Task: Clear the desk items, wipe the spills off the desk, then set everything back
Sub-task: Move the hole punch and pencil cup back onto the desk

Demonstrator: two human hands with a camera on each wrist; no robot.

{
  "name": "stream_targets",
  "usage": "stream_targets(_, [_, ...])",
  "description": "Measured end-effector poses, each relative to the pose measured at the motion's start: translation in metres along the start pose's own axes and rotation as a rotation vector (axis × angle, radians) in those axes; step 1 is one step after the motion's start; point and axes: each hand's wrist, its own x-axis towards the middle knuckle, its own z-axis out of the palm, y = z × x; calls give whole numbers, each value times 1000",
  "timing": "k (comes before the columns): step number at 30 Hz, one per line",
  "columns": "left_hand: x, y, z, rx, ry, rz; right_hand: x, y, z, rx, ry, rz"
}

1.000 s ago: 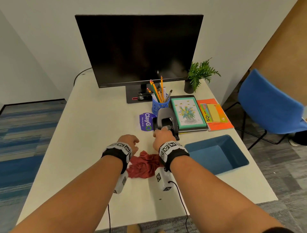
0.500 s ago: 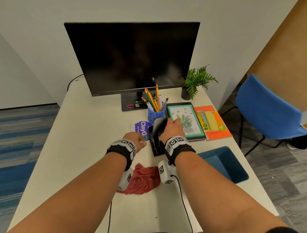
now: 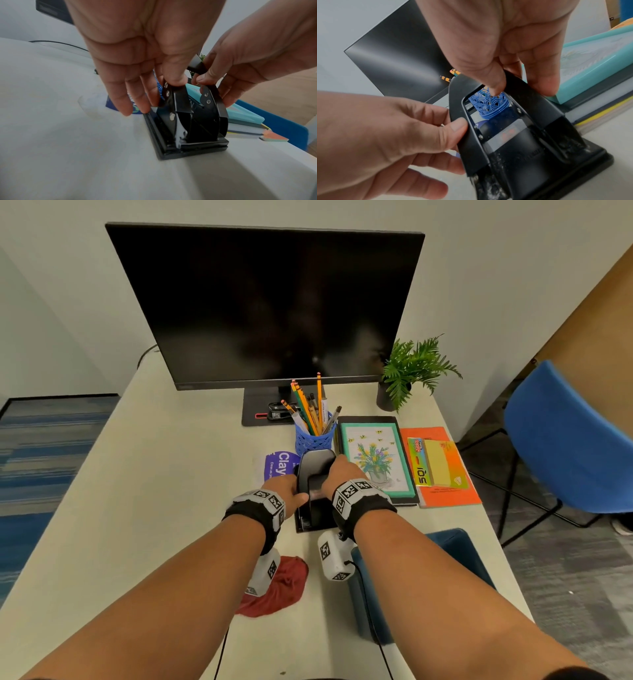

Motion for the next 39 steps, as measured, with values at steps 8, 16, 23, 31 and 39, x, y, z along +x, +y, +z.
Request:
stream_targets(8, [-4,-17,-22,-46,48,-67,-3,-28,-4,-3,-22,-92])
stream_targets(16, [-8,-75,-54,-150,105,-147,-11,-93,16,-28,-21,-166])
stream_targets(23, [-12,-149,-84,-161,136,-166,-26,-165,47,-25,-15,-175])
stream_targets(31, [-8,-233,-109,-166,188,-202,-32,-236,94,108,-43,-194])
stream_targets(39, [5,-294,-124,-221,218,-262,-18,-287,136,107,-65,-285])
